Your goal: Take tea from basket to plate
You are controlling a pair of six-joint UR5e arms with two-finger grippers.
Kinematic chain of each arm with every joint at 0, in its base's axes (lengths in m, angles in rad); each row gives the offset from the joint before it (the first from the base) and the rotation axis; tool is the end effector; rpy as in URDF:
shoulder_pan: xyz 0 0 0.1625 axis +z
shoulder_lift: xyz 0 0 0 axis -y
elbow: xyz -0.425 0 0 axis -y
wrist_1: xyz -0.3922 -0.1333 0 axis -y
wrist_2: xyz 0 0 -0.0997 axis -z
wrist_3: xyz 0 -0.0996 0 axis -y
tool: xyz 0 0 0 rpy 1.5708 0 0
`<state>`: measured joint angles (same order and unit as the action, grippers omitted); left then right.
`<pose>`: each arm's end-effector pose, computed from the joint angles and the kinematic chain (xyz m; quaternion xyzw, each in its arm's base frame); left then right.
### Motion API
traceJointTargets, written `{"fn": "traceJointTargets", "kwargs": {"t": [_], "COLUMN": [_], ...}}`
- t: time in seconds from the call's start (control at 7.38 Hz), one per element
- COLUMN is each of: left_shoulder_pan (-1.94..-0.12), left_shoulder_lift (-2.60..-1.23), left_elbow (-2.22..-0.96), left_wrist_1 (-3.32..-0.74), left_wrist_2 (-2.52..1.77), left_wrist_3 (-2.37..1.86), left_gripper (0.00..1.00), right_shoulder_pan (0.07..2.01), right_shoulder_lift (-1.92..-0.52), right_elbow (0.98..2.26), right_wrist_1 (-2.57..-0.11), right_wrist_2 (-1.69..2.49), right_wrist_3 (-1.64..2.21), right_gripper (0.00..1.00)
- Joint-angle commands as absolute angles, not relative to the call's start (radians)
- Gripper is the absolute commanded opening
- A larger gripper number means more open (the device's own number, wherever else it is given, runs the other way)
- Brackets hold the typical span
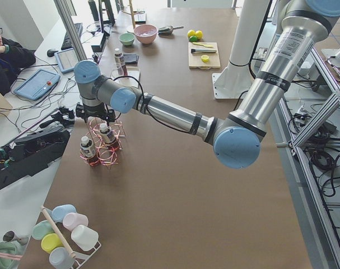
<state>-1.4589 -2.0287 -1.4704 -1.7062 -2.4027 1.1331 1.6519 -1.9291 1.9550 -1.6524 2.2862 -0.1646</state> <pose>0.0161 -0.6773 0.4184 0.3862 0.2328 0.5973 0.6632 0.0952 -0.3318 0.6310 0.0170 -0.3505 -0.0293 0.9359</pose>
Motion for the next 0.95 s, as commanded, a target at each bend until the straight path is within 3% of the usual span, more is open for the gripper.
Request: {"fn": "traceJointTargets", "kwargs": {"t": [0.0,0.41,0.81], "left_shoulder_pan": [-1.569,-1.629,-1.635], "left_shoulder_lift": [-2.005,-1.925,-1.85], "left_elbow": [-1.496,-1.487,-1.549], "left_wrist_1": [-1.709,-1.688,-1.69], "left_wrist_2": [-2.414,-2.456,-2.572], "left_wrist_3": [1.144,1.093,0.647], "left_gripper": [0.98,0.98,0.98], "right_shoulder_pan": [1.606,1.583,1.582], "right_shoulder_lift": [-1.881,-1.839,-1.839], "right_elbow": [1.974,1.999,2.0], "right_wrist_1": [-1.703,-1.796,-1.796], "right_wrist_2": [2.275,2.273,2.273], "right_wrist_3": [-0.137,-0.104,-0.104], "right_gripper": [1.0,1.0,1.0]}}
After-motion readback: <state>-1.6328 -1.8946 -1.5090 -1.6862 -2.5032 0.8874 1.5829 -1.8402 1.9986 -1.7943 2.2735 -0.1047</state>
